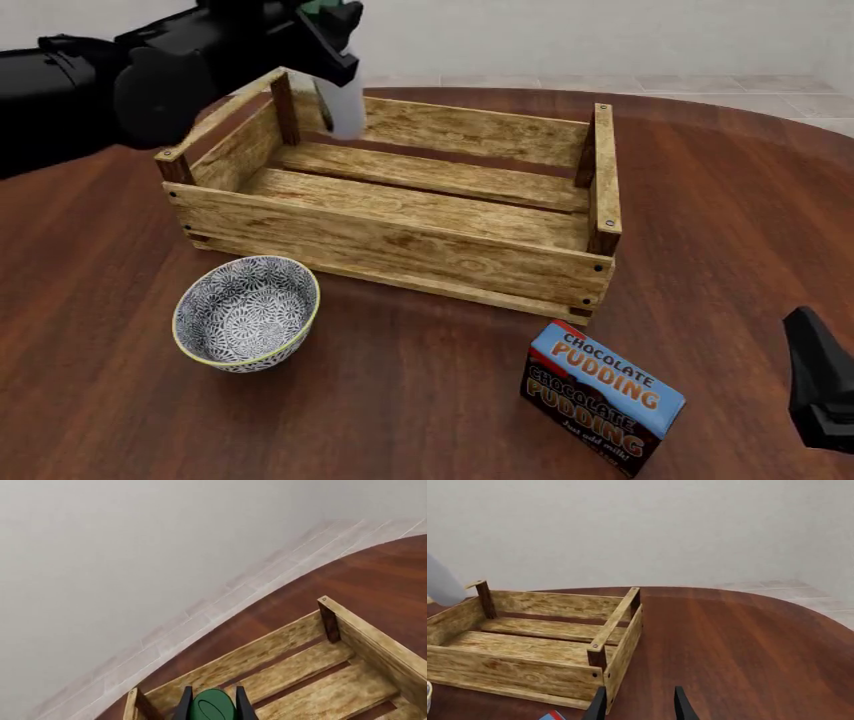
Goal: Pick up the salad dressing and put it in the tray.
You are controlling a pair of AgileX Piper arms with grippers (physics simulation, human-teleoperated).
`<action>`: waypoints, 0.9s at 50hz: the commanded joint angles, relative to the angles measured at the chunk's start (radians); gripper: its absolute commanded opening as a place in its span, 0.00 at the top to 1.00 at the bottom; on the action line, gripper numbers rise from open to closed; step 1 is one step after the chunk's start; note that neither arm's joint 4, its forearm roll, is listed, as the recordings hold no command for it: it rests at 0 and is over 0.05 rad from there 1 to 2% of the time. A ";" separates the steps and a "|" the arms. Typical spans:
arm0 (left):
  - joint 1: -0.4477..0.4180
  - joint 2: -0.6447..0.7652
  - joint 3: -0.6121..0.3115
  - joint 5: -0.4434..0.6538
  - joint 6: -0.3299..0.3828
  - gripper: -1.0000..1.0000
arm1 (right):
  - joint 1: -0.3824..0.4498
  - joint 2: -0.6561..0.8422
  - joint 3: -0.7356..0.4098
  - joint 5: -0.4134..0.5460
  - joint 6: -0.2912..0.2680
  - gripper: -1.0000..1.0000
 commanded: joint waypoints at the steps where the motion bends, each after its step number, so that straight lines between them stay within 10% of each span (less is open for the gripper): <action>1: 0.008 0.063 -0.052 0.010 0.026 1.00 | 0.000 0.000 0.001 -0.003 0.004 0.00; 45: 0.089 0.311 -0.187 0.037 -0.006 1.00 | -0.010 0.000 0.000 -0.012 0.007 0.00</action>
